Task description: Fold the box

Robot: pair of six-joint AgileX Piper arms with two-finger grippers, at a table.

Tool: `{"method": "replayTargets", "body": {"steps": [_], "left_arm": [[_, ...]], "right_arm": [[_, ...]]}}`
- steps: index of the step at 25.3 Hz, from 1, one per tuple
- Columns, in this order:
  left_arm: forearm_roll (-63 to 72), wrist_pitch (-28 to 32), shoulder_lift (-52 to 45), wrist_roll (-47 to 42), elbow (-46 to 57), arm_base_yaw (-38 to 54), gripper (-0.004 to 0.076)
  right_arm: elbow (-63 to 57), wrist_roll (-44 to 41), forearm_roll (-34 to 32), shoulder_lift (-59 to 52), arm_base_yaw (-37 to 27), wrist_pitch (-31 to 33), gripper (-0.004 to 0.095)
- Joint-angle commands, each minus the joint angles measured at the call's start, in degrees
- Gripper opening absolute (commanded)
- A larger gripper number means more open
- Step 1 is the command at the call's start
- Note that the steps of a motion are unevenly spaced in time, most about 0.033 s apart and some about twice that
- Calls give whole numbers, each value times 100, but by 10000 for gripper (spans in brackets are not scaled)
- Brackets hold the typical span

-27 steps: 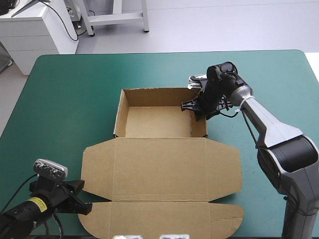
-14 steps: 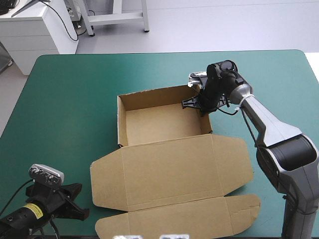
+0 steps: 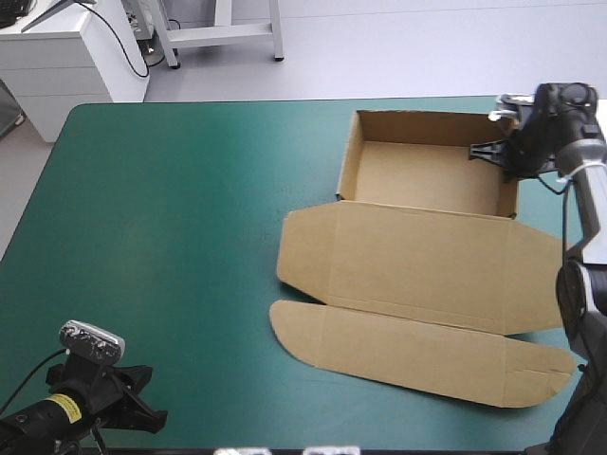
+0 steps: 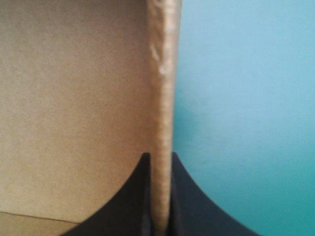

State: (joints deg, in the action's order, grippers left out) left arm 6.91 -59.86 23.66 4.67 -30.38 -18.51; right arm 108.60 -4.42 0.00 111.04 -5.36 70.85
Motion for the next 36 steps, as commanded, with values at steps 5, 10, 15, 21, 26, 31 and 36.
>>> {"method": "replayTargets", "body": {"steps": [5,10,15,21,26,31,36], "left_arm": [[-435,501,50,-10,39,-31,-8],[-400,836,50,-10,86,-31,-8],[-372,936,50,-10,98,-31,-8],[-372,922,50,-10,122,-31,-8],[-356,1140,50,14,186,-31,-8],[-347,1193,50,14,222,-31,-8],[-333,1193,50,14,222,-31,-8]], "right_arm": [[191,346,-173,-409,-1408,46,-21],[191,388,-245,-409,-1700,-84,150],[191,617,-245,-409,-1700,-143,408],[191,630,-128,-554,-1700,48,406],[191,640,0,-1127,-1700,48,399],[-69,336,898,-1841,-1700,59,398],[-1242,1193,1975,-2928,-1690,59,398]]}}
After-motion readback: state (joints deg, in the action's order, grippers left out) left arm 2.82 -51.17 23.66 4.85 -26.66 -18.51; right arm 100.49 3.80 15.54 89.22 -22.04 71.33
